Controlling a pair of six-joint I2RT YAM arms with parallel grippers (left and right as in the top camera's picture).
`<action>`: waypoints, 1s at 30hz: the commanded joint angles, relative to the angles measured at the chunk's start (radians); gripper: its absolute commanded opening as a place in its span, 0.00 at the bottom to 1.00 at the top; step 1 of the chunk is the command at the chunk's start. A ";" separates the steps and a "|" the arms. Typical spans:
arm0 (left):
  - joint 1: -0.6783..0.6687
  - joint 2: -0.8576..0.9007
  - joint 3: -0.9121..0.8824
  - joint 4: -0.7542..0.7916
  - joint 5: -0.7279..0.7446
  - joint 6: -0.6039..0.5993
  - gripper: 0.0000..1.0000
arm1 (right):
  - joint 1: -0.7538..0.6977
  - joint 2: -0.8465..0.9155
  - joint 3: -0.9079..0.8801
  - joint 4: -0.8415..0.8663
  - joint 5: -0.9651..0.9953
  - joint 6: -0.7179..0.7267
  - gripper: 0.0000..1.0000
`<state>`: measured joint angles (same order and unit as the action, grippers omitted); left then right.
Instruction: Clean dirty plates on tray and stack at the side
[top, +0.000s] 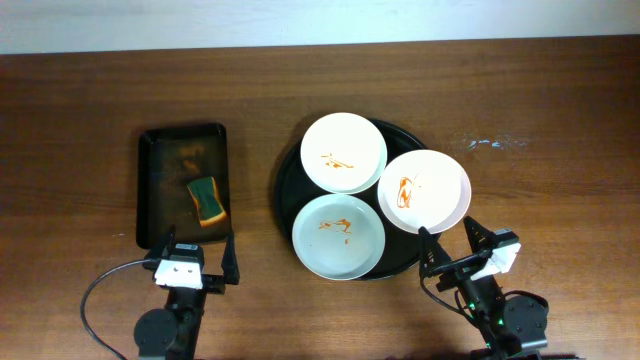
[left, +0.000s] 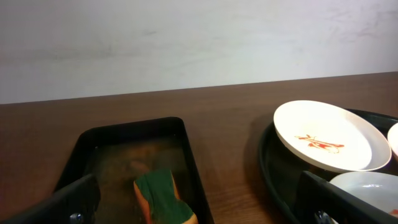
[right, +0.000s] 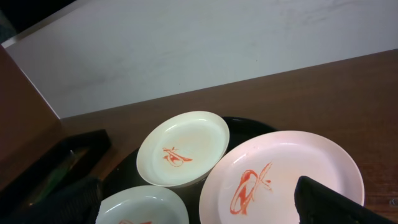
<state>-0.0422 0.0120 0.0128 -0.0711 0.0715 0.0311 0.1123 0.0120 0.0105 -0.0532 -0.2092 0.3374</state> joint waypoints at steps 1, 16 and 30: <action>-0.001 -0.006 -0.004 -0.002 0.011 0.015 0.99 | 0.007 0.003 -0.005 -0.004 -0.019 0.005 0.99; -0.001 -0.006 -0.004 -0.002 0.011 0.015 0.99 | 0.007 0.003 -0.005 -0.003 -0.019 0.005 0.99; -0.001 0.018 0.032 -0.053 0.011 -0.047 0.99 | 0.005 0.008 0.012 -0.027 0.011 0.013 0.99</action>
<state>-0.0422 0.0189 0.0132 -0.0757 0.0715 0.0174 0.1123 0.0120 0.0105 -0.0540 -0.2081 0.3408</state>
